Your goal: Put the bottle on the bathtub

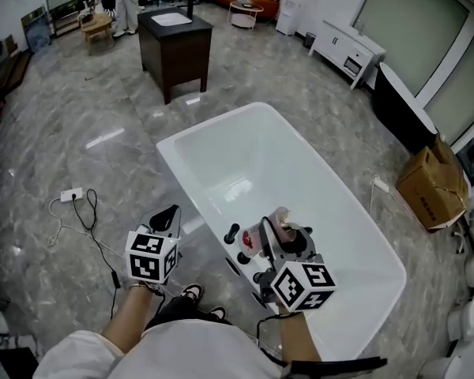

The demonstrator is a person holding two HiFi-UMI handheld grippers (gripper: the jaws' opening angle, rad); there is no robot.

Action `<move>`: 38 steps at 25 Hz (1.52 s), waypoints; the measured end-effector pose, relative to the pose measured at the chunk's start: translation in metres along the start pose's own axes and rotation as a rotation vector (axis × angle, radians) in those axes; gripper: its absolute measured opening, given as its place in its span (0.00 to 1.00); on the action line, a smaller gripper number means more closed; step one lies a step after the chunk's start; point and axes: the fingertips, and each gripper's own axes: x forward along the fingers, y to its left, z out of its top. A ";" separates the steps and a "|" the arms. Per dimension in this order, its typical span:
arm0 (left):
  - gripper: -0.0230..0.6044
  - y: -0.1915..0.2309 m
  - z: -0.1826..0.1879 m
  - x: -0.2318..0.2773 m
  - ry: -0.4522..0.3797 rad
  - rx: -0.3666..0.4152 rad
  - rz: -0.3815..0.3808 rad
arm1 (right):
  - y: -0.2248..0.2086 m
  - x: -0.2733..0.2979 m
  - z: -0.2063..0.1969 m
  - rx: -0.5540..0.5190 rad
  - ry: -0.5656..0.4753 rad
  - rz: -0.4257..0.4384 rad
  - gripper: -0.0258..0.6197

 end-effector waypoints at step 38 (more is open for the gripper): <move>0.06 0.134 -0.123 0.072 0.169 -0.154 0.120 | 0.055 0.205 -0.158 -0.061 0.254 0.109 0.41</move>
